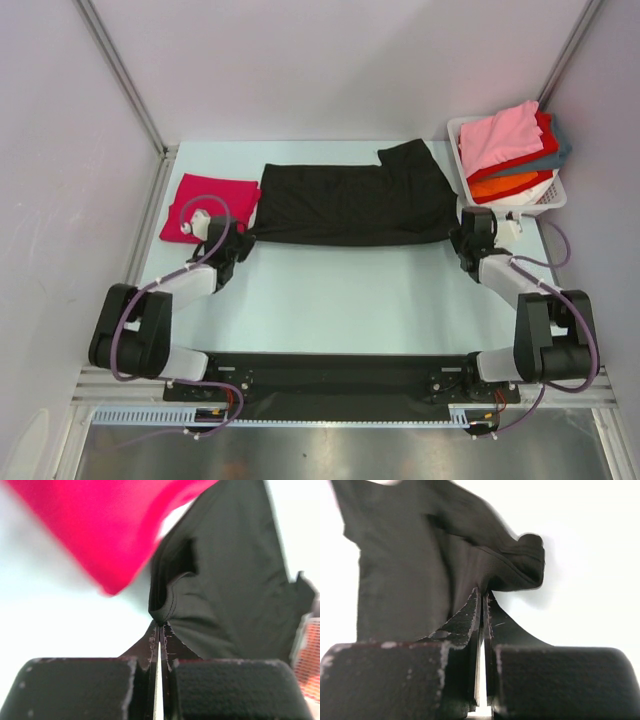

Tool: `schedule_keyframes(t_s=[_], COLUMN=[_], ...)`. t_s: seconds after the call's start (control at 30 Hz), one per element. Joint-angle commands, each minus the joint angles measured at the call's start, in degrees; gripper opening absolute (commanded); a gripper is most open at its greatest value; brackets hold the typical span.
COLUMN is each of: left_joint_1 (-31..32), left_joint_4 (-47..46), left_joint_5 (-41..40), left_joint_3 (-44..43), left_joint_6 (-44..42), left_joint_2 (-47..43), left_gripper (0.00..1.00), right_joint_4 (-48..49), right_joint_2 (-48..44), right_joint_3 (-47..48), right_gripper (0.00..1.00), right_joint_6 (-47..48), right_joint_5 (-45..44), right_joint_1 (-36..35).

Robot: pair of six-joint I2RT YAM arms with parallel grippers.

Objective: Fold and stack the t-shirts
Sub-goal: Fold the tshirt

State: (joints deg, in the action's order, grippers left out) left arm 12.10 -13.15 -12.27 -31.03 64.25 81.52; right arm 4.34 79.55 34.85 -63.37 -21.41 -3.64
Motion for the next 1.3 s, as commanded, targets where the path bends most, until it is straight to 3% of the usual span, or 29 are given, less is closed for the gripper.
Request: schedule_keyframes(t_s=[0.0,0.1,0.2,0.33,0.57,0.8,0.97,1.0,1.03,1.1,1.13,1.27], left_joint_1=[-2.07,-3.74,-3.84,-3.84,-3.84,-3.84,-3.84,-3.75,-3.75,-3.75,-3.75,-3.75], left_joint_4=[4.61,10.06,12.62,11.39,10.86,15.60,22.00,22.63,23.16,24.74,26.84,33.35], left_joint_5=[-2.06,-1.09,-2.14,-0.74,1.55,3.04,2.70,2.43,2.25,2.17,2.08,-0.20], left_joint_3=[-6.58,-11.77,-11.43,-1.27,13.78,25.57,28.65,28.65,28.48,27.08,26.11,21.10], left_joint_6=[-2.46,-4.30,-5.27,-3.70,-5.19,-5.80,-5.10,-4.92,-4.92,-5.53,-5.89,-6.85], left_joint_2=[-5.57,-9.43,-14.71,-19.90,-28.59,-41.77,-53.10,-54.26,-55.14,-56.20,-56.20,-56.73], left_gripper=[0.00,0.00,0.00,0.00,0.00,0.00,0.00,0.00,0.04,0.17,0.31,0.61], right_joint_4=[-6.51,-9.51,-12.41,-15.24,-17.78,-35.34,-43.62,-44.84,-45.03,-45.73,-45.65,-41.45], right_joint_2=[-4.13,-6.33,-10.10,-14.67,-37.48,-59.38,-67.15,-67.59,-68.03,-67.51,-66.38,-61.82], right_joint_3=[9.50,16.88,17.45,5.46,-17.59,-24.04,-24.30,-23.96,-23.52,-22.46,-20.63,-15.70], right_gripper=[0.00,0.00,0.00,0.00,0.00,0.07,0.16,0.22,0.39,0.51,0.57,0.58], right_joint_6=[2.11,4.48,4.14,-0.42,-6.14,-5.53,-5.53,-5.62,-5.27,-4.66,-4.04,1.22], right_joint_5=[-2.76,-0.74,-0.74,1.36,2.16,3.65,4.71,4.80,4.97,4.02,3.57,1.81], right_joint_1=[0.30,0.56,-0.32,0.21,0.12,-0.23,-0.58,-0.58,-0.67,-0.67,-0.67,-0.76])
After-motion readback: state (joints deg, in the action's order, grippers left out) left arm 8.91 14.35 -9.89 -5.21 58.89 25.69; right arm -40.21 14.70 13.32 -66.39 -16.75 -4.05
